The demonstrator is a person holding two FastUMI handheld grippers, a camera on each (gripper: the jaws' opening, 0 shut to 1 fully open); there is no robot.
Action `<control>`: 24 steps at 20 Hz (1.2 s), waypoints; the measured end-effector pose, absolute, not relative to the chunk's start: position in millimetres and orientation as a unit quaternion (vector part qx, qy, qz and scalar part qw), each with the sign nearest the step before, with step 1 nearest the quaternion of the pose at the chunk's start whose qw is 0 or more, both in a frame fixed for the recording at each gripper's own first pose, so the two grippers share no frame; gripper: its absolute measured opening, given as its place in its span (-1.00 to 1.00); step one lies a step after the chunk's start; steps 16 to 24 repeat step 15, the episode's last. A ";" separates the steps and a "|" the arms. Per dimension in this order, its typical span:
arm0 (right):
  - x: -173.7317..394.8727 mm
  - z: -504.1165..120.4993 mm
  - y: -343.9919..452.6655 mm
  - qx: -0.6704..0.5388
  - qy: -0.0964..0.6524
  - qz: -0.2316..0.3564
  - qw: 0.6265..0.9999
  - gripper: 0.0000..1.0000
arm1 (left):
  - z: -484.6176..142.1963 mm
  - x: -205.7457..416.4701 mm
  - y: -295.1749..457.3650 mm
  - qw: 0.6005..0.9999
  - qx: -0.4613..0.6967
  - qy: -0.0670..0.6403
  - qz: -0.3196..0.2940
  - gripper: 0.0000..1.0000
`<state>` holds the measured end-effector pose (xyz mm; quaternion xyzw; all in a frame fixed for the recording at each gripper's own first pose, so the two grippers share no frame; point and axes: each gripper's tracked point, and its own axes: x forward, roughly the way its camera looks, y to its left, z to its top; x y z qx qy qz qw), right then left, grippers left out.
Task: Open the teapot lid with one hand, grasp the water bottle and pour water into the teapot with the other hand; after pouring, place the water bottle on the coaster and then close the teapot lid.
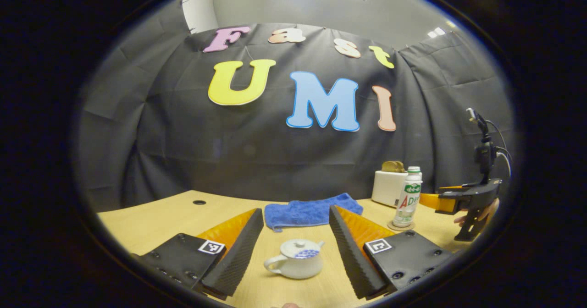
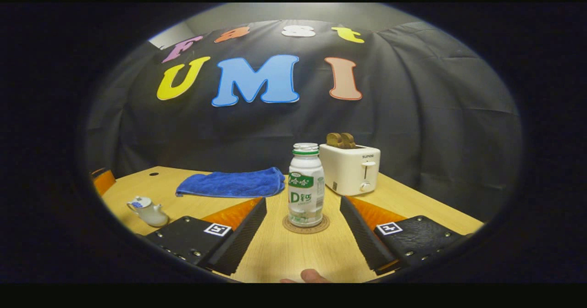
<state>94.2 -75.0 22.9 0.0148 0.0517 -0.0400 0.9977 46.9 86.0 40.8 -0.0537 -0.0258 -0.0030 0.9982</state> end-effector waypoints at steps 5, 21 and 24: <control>28.3 -12.2 -14.5 0.019 0.060 0.003 0.998 0.99 | 30.1 4.4 35.8 0.999 -0.039 -0.022 0.001 0.97; 0.9 -2.2 1.3 0.004 0.006 -0.020 1.000 0.89 | 3.8 -3.9 14.3 1.000 -0.001 0.005 0.026 0.96; 0.9 -2.2 1.3 0.004 0.006 -0.020 1.000 0.89 | 3.8 -3.9 14.3 1.000 -0.001 0.005 0.026 0.96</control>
